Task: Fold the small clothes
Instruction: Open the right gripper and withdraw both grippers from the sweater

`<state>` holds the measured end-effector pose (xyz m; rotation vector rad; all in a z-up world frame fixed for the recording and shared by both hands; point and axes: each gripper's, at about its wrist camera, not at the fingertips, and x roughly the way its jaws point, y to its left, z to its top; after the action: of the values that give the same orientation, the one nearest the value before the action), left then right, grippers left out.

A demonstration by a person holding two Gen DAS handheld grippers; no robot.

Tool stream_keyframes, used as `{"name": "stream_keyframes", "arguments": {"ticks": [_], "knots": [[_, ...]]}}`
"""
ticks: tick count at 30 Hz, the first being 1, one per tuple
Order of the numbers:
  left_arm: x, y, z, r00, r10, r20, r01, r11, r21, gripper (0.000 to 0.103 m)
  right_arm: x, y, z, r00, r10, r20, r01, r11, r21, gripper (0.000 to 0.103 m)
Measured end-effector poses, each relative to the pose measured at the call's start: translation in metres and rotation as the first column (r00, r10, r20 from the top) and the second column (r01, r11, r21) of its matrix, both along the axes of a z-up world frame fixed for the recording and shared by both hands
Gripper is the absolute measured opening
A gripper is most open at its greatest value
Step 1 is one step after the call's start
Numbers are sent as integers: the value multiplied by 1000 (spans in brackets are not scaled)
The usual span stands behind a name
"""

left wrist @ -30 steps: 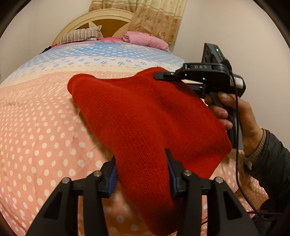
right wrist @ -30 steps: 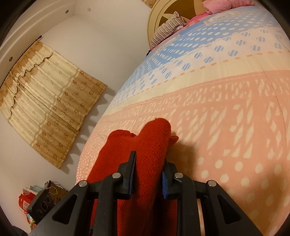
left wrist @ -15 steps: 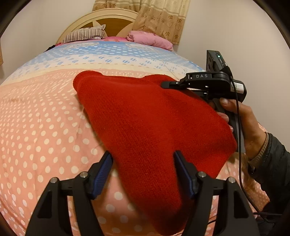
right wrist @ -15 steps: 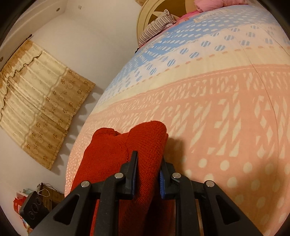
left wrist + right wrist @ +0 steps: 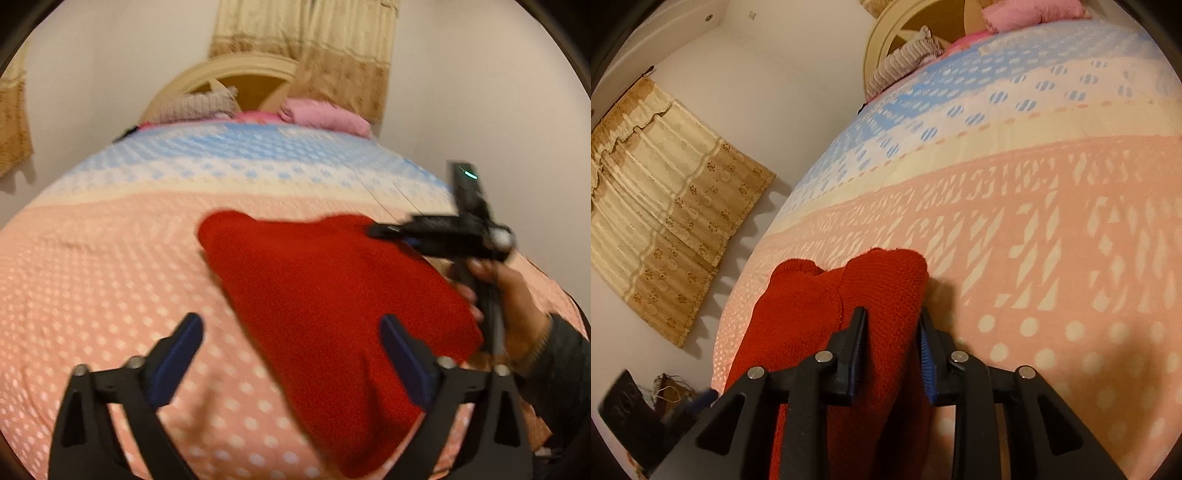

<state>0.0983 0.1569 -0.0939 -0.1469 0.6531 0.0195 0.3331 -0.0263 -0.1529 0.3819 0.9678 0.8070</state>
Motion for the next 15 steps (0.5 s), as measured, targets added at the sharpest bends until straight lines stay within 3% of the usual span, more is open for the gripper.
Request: {"name": "stream_keyframes", "arguments": {"ticks": [3,6,12,15], "knots": [[12,15,-8,999,45,-15,-45,999,4,102,-13,-15,18,996,-48,72,48,999,-4,32],[25,25,-24,996,70,-49,-71,997,-15,102,-31,-21,34,993,-31,118,29,999,14,32],[29,31,-42,994,86,-71,-89,995,-47,103,-86,1,51,971,144,193,-137,989,-46,32],[27,27,-44,994,84,-70,-88,995,-55,103,-105,14,39,958,211,194,-183,971,-153,33]]}}
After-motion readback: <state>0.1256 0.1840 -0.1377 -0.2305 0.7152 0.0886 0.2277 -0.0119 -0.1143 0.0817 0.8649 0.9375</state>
